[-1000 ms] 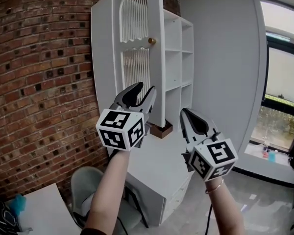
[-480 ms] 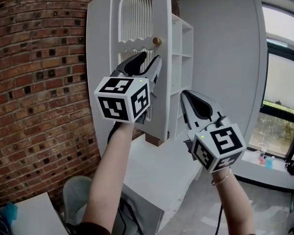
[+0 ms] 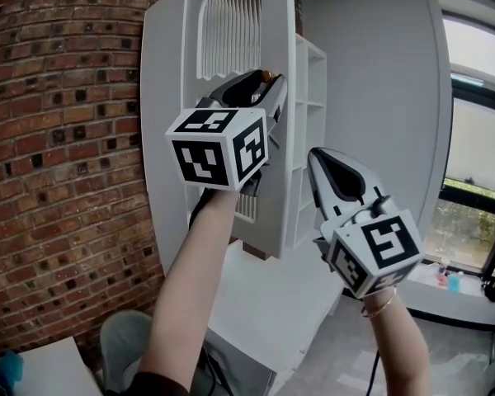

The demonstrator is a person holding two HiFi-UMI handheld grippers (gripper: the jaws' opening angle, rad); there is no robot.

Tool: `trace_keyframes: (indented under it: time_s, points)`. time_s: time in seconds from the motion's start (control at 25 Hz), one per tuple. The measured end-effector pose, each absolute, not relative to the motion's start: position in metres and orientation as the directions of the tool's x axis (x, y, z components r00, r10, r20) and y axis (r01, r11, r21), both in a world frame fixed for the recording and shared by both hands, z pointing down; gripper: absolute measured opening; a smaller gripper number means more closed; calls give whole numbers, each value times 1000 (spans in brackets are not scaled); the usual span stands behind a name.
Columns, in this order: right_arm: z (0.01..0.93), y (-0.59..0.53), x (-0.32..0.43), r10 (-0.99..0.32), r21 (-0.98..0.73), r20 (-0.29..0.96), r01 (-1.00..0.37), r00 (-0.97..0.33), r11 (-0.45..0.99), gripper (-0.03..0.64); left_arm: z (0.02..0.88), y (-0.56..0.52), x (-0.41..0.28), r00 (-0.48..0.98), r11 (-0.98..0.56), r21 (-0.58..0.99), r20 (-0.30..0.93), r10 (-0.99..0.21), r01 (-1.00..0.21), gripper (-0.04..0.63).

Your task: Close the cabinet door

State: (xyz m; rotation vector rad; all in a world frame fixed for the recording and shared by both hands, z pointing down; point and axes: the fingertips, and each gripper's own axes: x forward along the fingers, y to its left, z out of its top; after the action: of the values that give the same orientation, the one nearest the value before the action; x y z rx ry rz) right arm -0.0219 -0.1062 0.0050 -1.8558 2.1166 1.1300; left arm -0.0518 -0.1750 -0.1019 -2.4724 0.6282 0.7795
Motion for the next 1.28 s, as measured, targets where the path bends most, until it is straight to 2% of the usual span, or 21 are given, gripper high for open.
trace_keyframes:
  time_s: [0.16,0.2,0.84,1.28]
  points:
    - [8,-118,-11,-821,427,-525,-904,-222,-29,0,-104,-177,-51,727,-767,-317,-632,-269,-559,110]
    - [9,-120,-7,-823,421,-525,-906,-215,-32,0,-104,-179,-51,727,-765,-319,-633,-268,-559,83]
    - [22,-164,44,-862,304,-499,-950,-90,-77,0,-103,-207,7,738,-668,-401,-580,-345,-627,78]
    - [32,-200,77,-877,298,-475,-951,-70,-86,0,-103,-243,49,722,-598,-432,-555,-413,-675,77]
